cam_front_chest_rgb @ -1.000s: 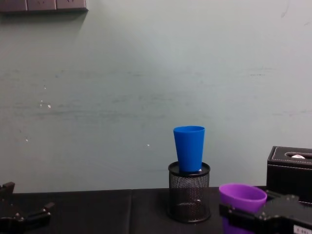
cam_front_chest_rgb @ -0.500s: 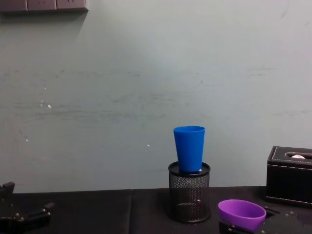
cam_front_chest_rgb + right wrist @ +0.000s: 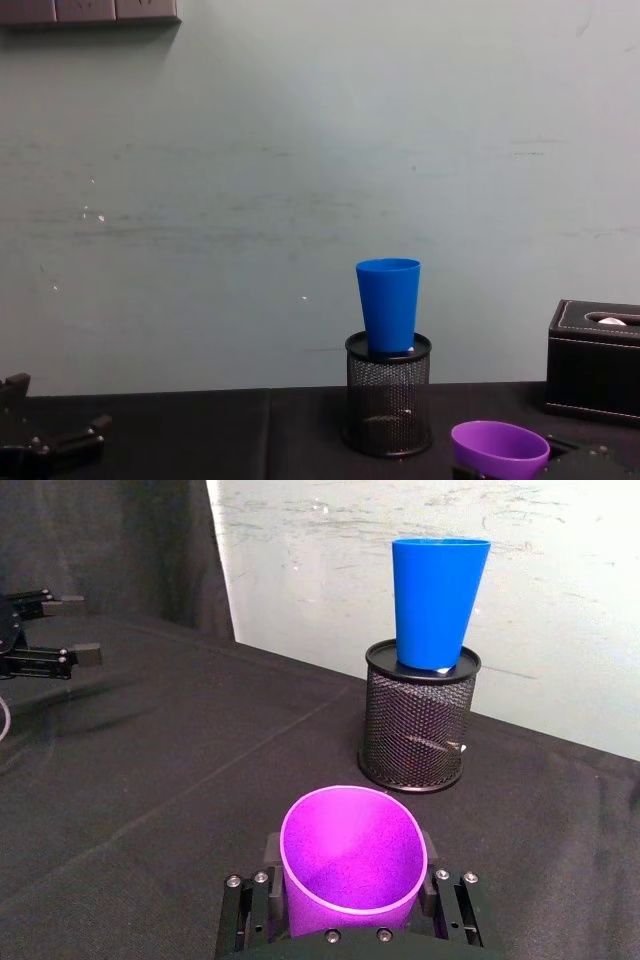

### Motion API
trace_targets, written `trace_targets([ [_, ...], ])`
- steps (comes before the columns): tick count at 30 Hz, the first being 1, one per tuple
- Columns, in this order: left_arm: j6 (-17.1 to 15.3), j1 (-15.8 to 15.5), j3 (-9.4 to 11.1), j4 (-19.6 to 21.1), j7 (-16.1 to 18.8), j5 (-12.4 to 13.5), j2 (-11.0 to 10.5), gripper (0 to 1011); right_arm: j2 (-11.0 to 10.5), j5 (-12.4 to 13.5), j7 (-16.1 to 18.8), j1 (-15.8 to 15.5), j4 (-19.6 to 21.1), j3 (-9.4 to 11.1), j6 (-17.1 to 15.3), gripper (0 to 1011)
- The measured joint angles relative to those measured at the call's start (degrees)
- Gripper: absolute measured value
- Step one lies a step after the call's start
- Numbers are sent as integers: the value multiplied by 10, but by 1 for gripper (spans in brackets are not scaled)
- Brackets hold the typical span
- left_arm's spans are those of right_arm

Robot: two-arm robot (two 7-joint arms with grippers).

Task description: Pick up one cup with a gripper and tap it against the other cup.

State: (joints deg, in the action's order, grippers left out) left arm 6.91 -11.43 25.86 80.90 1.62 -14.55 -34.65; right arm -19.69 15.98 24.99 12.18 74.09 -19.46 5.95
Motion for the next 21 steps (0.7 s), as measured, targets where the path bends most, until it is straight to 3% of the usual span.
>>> trace_targets([
  [14,0,0,0,0,0,0,0,1011,0,0,0,0,1,0,0,741],
  [21,0,0,0,0,0,0,0,1011,0,0,0,0,1,0,0,915],
])
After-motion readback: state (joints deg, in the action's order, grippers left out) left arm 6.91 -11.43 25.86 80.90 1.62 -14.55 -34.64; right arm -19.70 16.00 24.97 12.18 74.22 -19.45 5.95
